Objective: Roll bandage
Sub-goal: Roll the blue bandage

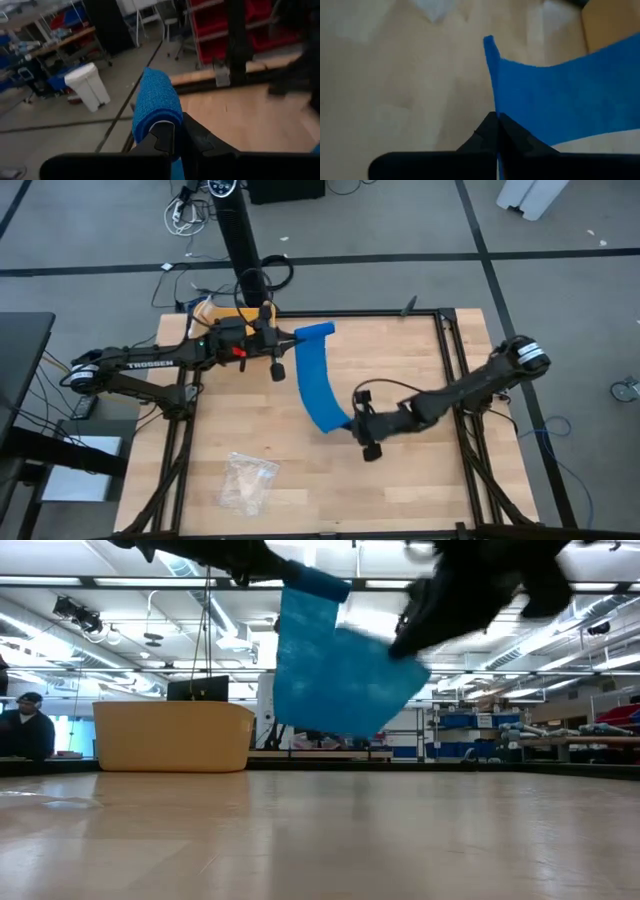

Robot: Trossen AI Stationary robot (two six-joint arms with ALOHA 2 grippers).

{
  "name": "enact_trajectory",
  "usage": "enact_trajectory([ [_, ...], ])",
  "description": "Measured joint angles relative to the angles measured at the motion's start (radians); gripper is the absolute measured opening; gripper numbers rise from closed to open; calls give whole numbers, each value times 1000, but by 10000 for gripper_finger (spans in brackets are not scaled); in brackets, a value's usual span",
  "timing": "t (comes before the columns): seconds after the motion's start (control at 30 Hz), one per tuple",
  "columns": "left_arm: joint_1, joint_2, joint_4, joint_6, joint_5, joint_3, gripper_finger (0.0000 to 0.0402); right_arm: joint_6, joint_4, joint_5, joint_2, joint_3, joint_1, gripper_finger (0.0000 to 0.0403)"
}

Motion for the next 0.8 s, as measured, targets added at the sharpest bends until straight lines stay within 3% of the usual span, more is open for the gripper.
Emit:
enact_trajectory([
  [0.2, 0, 0, -96, 2, -17, 0, 19, -8, -121, 169, -16, 161, 130, 1],
  [0.3, 0, 0, -64, 2, -16, -29, 19, -32, -189, 231, -1, 256, 159, 1],
  [0.8, 0, 0, 450, 2, 15, -486, 19, -203, -274, 331, 7, 514, 173, 1],
])
